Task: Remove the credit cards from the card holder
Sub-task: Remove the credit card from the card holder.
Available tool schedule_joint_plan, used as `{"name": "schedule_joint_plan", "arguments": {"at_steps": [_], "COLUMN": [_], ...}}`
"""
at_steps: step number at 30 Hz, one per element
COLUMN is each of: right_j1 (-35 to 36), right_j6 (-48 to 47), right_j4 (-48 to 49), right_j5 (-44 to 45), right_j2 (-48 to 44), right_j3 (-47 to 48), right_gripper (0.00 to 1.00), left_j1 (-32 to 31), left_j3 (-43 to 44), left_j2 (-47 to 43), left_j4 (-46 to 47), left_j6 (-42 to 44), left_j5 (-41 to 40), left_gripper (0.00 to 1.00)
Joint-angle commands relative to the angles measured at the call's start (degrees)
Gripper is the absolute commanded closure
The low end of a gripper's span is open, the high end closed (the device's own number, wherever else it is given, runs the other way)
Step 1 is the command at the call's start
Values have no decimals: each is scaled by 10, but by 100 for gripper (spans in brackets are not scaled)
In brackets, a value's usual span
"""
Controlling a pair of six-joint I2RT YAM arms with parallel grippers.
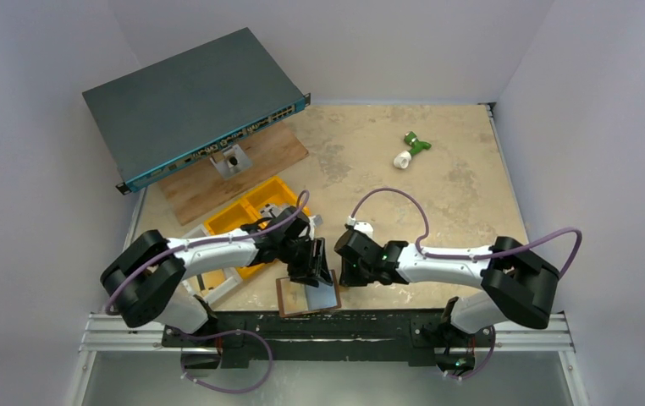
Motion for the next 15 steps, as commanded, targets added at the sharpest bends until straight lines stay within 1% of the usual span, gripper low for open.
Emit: {"name": "schedule_joint_plan", "arguments": {"at_steps": [1,8,15], "right_j1": [-1,-1,-1], "right_j6": [14,20,15], "right_j4": [3,-7,-25], "right_j5": [-8,-1,7], "right_j2": [-18,-44,-56], "right_j3": [-13,-18,0], "right_gripper": [87,87,87], "left_j1": [-10,-13,-13], "left_j3": [30,35,42], "left_j2": [42,81,68], "left_j4": [46,53,33], "left_j6": [-19,-21,-12], "left_j5": [11,8,-1], "left_gripper": [51,47,38]}}
